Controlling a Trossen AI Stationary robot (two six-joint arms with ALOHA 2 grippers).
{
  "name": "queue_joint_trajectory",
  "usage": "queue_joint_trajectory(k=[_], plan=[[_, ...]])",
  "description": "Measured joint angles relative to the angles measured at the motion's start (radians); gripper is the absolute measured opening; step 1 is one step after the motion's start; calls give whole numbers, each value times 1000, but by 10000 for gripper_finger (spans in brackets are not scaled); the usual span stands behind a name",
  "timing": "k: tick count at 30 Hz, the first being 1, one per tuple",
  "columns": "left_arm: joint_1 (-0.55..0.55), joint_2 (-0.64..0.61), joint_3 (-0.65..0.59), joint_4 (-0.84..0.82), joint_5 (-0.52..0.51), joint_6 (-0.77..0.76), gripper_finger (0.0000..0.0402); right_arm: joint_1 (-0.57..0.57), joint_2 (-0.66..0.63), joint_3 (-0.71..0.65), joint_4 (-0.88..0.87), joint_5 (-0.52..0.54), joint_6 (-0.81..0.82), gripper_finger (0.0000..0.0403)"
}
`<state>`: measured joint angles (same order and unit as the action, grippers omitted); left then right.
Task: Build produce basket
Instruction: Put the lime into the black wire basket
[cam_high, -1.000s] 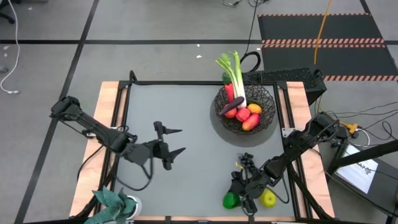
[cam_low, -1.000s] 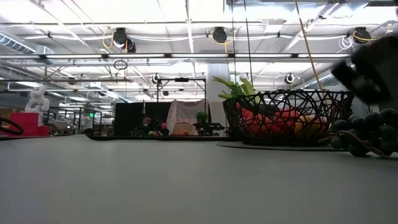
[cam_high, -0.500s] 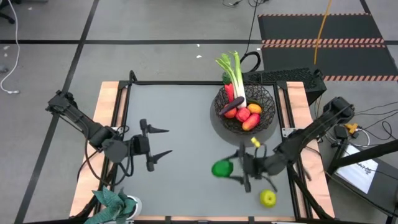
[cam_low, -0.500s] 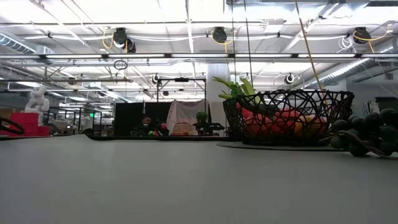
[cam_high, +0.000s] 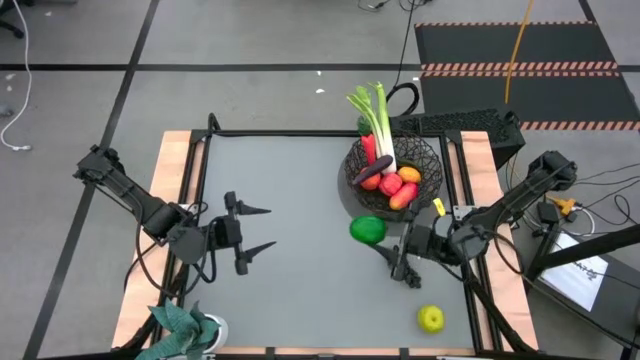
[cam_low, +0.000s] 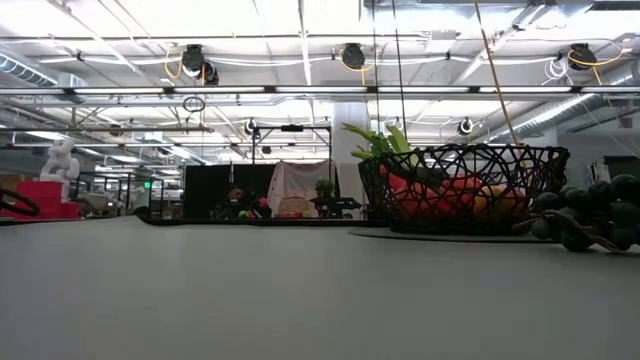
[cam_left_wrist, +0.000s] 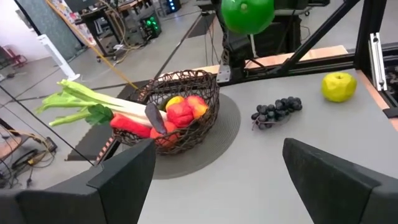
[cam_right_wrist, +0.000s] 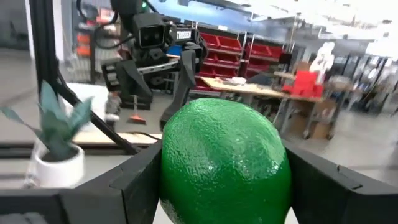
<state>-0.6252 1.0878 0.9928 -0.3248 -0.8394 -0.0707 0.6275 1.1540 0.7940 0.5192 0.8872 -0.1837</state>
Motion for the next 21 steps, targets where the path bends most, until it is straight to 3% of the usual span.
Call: queue_joint_trajectory(k=[4,9,16,21], plan=[[0,0,0,0,0,-26,351,0,0,0,-2,-1,165,276],[0,0,0,0,0,-58,351,-2,-1,0,49,-29,247,276],[0,1,0,1,0,-80,351,-13,-1,0,111,-162,281,277],[-1,7,0,-2,1,-96,351,-16,0,0,121,-182,275,277]])
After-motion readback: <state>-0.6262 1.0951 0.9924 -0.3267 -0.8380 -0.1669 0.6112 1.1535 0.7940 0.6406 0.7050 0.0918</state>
